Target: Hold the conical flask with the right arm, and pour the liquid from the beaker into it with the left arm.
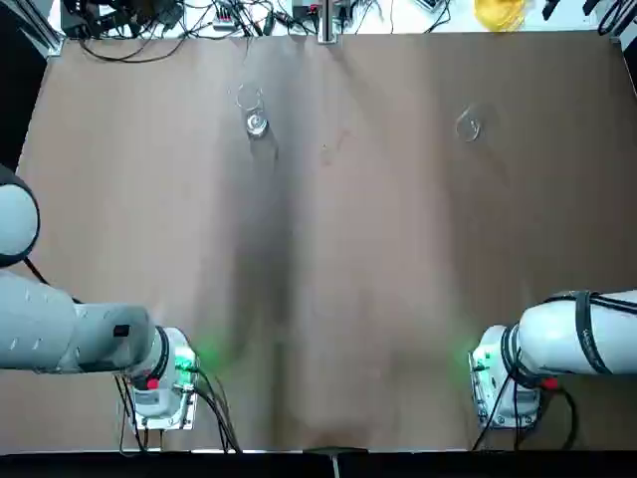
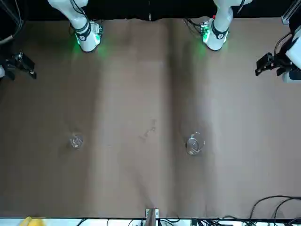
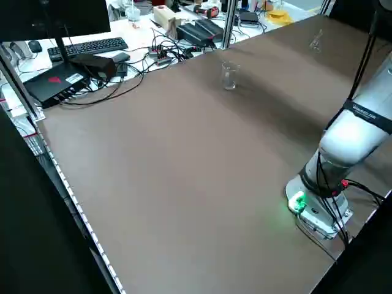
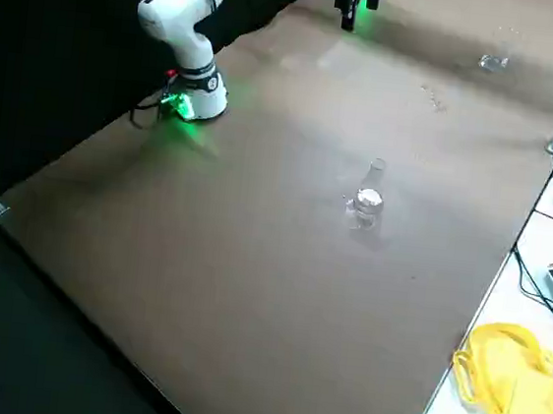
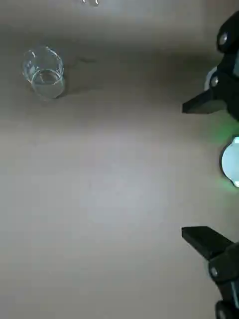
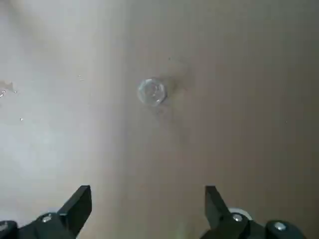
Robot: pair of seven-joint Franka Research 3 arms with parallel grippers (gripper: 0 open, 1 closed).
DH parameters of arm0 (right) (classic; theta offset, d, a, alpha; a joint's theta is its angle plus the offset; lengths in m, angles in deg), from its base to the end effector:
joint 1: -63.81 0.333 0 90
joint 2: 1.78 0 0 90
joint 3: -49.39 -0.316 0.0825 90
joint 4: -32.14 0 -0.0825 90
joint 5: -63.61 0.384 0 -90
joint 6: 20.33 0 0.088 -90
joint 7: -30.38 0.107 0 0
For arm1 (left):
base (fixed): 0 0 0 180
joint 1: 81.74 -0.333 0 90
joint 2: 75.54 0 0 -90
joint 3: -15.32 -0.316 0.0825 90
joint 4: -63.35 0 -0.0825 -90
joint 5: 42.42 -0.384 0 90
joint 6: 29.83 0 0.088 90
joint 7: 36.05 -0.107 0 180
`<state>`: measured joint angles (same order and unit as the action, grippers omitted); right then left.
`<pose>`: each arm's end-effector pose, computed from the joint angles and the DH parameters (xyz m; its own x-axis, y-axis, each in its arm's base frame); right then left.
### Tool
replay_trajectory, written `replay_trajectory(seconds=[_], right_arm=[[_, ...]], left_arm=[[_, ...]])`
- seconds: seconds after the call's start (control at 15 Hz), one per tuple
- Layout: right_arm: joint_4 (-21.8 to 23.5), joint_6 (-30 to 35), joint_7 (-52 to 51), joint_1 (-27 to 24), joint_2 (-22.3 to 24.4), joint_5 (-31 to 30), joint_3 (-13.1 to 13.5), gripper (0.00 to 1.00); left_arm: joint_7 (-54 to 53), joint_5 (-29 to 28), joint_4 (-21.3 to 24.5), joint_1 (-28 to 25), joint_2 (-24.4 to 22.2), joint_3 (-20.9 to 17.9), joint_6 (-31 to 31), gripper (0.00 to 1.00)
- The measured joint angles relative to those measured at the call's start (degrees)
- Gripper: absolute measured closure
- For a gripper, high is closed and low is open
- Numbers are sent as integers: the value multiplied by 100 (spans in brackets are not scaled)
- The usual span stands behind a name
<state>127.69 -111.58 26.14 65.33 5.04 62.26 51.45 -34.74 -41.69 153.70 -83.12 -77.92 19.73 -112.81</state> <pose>0.5191 -0.0086 0.6445 0.9970 0.0651 0.0423 0.0642 -0.9977 0.0225 0.5277 -0.0304 0.6339 0.9957 -0.0310 -0.0873 -0.0305 -0.9995 0.0075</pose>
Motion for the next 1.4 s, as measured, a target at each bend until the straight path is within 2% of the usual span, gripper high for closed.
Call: replay_trajectory(seconds=[0.4, 0.67, 1.07, 1.13, 1.2, 1.4], right_arm=[[4, 0, 0, 2, -1, 0, -3, 0], [5, 0, 0, 2, -1, 0, 2, 0], [10, -5, 0, 19, -27, 22, -12, 0], [10, -12, 0, 20, -37, 22, -13, 0], [10, -13, -2, 21, -49, 23, -14, 0], [10, -17, -9, 29, -55, 24, -18, 0]], left_arm=[[1, 0, 91, -3, 44, 59, 56, 0], [-121, 0, 62, -41, 360, 40, -157, 0], [-2269, 0, 36, -97, 1217, 18, -737, 0], [-2468, 7, 33, -118, 1389, 18, -908, 0], [-2724, 52, 25, -208, 1719, 17, -1407, 0], [-3573, 558, -2, -469, 2098, 19, -1846, 0]])
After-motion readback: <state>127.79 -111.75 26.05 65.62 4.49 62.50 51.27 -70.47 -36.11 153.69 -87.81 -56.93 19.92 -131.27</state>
